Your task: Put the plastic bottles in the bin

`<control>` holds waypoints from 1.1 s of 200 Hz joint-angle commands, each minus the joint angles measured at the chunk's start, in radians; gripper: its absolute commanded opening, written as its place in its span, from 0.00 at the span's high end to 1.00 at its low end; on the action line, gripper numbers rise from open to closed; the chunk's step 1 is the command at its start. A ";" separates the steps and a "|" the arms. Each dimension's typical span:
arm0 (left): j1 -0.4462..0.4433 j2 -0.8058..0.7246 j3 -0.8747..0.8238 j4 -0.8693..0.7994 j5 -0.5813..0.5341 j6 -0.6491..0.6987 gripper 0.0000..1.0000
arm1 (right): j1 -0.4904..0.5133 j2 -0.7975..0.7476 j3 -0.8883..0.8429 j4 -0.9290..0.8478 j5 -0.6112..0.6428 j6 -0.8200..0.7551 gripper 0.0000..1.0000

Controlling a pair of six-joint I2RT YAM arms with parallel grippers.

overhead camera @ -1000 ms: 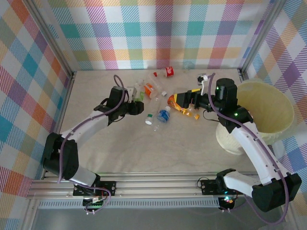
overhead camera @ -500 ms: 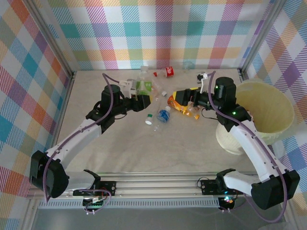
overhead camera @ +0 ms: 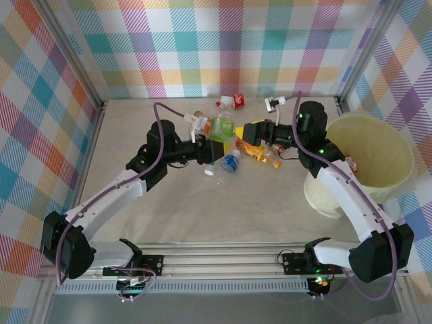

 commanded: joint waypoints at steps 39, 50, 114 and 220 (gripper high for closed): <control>-0.064 0.066 0.094 0.144 0.155 -0.081 0.66 | 0.027 0.030 0.061 0.216 -0.108 0.036 0.00; -0.072 0.081 0.105 0.158 0.164 -0.090 0.66 | 0.029 0.035 0.065 0.234 -0.118 0.041 0.00; -0.083 0.134 0.129 0.179 0.167 -0.107 0.66 | 0.032 0.055 0.062 0.338 -0.132 0.112 0.00; -0.082 0.153 0.134 0.169 0.146 -0.105 0.66 | 0.032 0.052 0.065 0.237 -0.077 0.082 0.52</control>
